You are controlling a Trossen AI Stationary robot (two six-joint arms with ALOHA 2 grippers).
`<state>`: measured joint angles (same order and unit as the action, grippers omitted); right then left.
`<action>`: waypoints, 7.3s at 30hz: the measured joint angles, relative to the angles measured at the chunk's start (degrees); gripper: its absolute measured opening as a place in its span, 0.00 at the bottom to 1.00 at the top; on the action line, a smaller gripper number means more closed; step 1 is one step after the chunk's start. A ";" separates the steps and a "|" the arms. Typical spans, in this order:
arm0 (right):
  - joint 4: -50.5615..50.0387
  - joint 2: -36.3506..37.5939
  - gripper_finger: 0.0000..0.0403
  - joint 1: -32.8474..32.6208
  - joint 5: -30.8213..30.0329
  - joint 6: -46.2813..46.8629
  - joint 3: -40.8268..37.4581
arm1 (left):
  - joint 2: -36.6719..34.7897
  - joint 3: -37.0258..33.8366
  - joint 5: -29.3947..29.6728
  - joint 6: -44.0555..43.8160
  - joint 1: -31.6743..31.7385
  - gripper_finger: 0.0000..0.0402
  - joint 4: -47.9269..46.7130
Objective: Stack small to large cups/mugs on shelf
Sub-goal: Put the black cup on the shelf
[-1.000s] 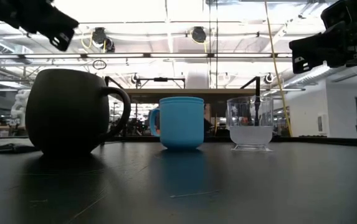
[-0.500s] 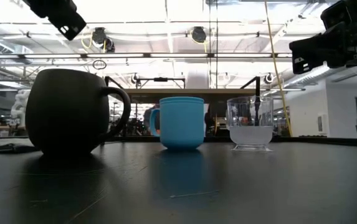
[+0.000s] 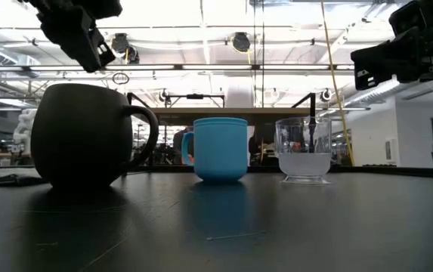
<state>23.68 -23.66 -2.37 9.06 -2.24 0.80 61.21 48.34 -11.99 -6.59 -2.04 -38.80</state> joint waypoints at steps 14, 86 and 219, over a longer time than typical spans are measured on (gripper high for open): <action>-0.02 0.02 0.00 0.02 0.02 0.04 0.02 | 0.28 0.00 -1.53 0.04 0.00 0.07 -1.15; -4.31 -0.05 0.00 0.00 0.03 1.14 0.00 | 20.35 14.55 -0.24 2.04 0.04 0.69 -13.55; -5.20 0.02 0.00 0.02 0.04 3.10 0.02 | -30.42 -23.58 35.74 12.73 -6.70 0.03 34.50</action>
<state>18.48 -23.64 -2.35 9.10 0.86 0.82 30.79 24.75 23.75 6.14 -8.74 -4.30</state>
